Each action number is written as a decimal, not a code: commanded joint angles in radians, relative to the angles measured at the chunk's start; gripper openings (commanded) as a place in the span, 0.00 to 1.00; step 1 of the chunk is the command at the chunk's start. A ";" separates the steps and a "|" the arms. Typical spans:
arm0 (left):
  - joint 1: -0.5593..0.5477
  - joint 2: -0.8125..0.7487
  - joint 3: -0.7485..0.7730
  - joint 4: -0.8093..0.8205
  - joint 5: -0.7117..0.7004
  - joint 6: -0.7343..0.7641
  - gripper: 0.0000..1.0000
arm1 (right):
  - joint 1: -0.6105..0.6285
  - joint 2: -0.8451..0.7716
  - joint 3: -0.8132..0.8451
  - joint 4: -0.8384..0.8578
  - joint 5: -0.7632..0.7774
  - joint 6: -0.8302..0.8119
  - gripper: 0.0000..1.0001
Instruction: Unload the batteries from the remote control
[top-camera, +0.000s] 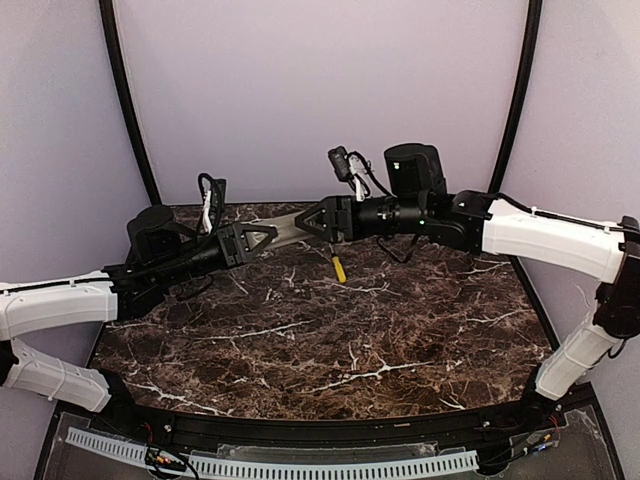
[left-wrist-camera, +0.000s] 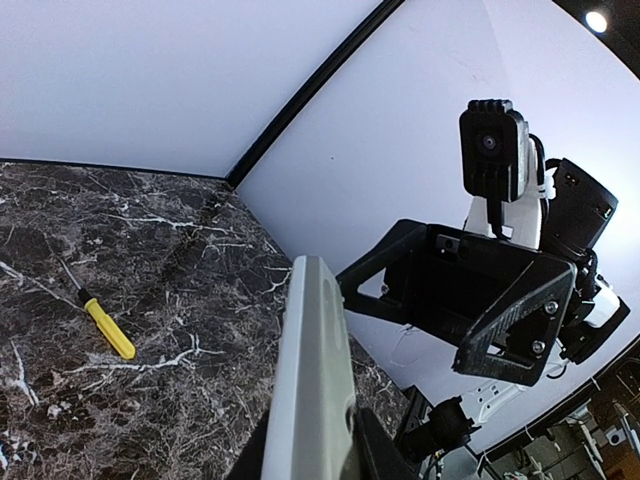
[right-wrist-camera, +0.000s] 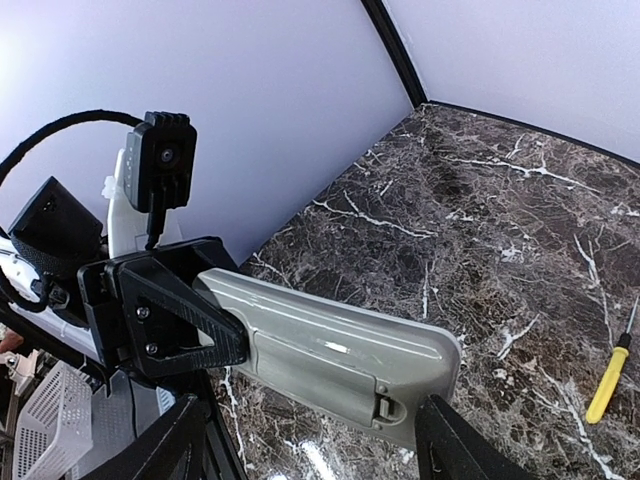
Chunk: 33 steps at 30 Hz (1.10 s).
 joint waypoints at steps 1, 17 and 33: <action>-0.006 -0.017 0.015 0.053 0.015 -0.004 0.00 | 0.004 0.029 0.028 0.003 -0.006 -0.007 0.71; -0.005 -0.005 0.020 0.058 0.010 -0.012 0.00 | 0.014 0.070 0.055 0.009 -0.024 0.004 0.71; -0.005 -0.009 0.015 0.083 0.021 -0.013 0.00 | 0.022 0.097 0.050 0.006 0.001 -0.003 0.71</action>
